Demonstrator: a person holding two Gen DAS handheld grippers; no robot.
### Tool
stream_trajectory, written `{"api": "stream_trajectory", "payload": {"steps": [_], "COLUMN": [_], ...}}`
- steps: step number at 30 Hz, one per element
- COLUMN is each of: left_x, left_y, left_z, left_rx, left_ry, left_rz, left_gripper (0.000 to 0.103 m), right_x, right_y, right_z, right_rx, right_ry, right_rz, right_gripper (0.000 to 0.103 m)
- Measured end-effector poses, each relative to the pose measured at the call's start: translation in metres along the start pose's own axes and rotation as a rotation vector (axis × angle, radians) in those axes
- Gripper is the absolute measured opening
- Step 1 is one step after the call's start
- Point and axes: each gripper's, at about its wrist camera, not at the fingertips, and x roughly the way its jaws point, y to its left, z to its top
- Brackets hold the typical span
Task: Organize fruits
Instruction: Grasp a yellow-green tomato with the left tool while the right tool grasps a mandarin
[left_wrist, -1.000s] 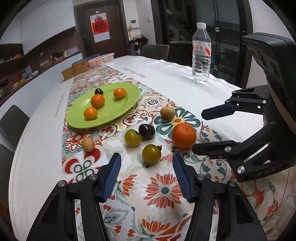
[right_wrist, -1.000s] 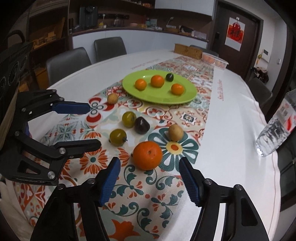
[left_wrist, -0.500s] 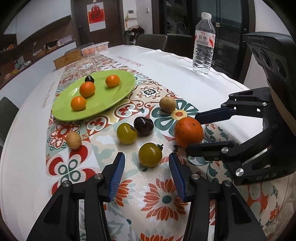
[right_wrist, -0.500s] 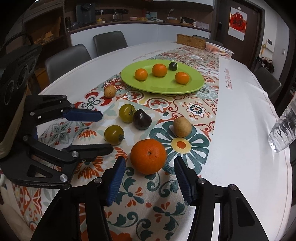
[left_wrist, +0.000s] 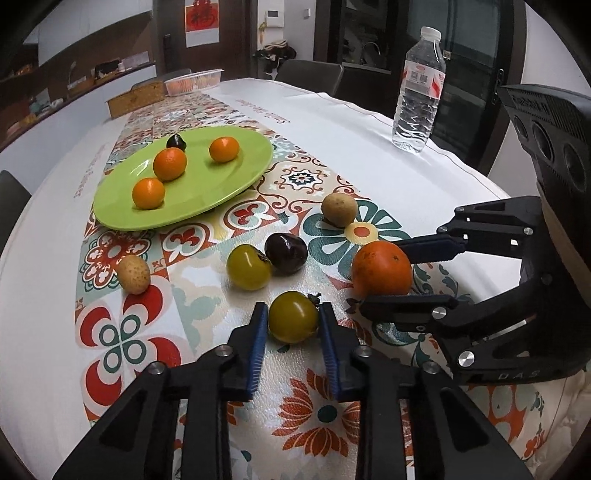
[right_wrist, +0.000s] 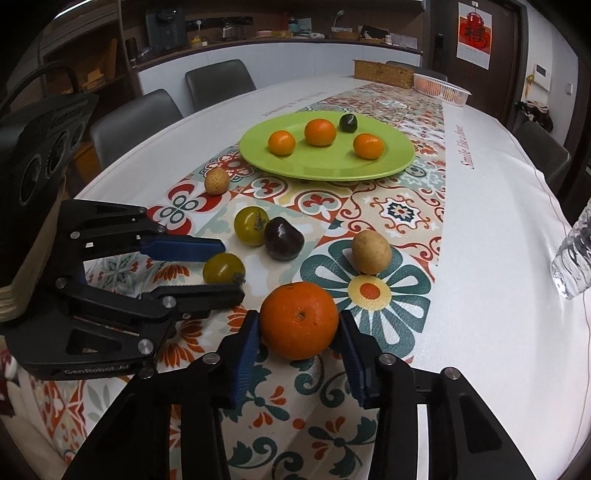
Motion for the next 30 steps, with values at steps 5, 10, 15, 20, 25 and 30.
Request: {"api": "stream_trajectory", "payload": {"steps": [5, 10, 15, 20, 25, 30], "left_x": [-0.005, -0.014, -0.031, -0.048, -0.064, -0.078], "left_y": [0.002, 0.002, 0.001, -0.002, -0.001, 0.003], "left_z": [-0.001, -0.005, -0.005, -0.002, 0.001, 0.006], "left_rx": [-0.051, -0.101, -0.136, -0.135, -0.152, -0.171], "left_ry": [-0.009, -0.023, -0.055, -0.089, -0.125, -0.166], "left_rz": [0.008, 0.015, 0.032, 0.054, 0.071, 0.089], "left_gripper": [0.027, 0.027, 0.027, 0.027, 0.027, 0.027], "right_x": [-0.004, -0.013, -0.025, -0.038, -0.050, -0.059], "right_y": [0.000, 0.000, 0.001, 0.004, 0.007, 0.011], "right_z": [-0.001, 0.000, 0.002, 0.005, 0.012, 0.022], "right_rx": [0.009, 0.034, 0.047, 0.053, 0.053, 0.039], "right_ry": [-0.006, -0.026, -0.059, -0.094, -0.136, -0.178], "right_rz": [0.003, 0.003, -0.009, -0.013, -0.019, -0.023], "right_gripper": [0.042, 0.042, 0.042, 0.042, 0.042, 0.042]}}
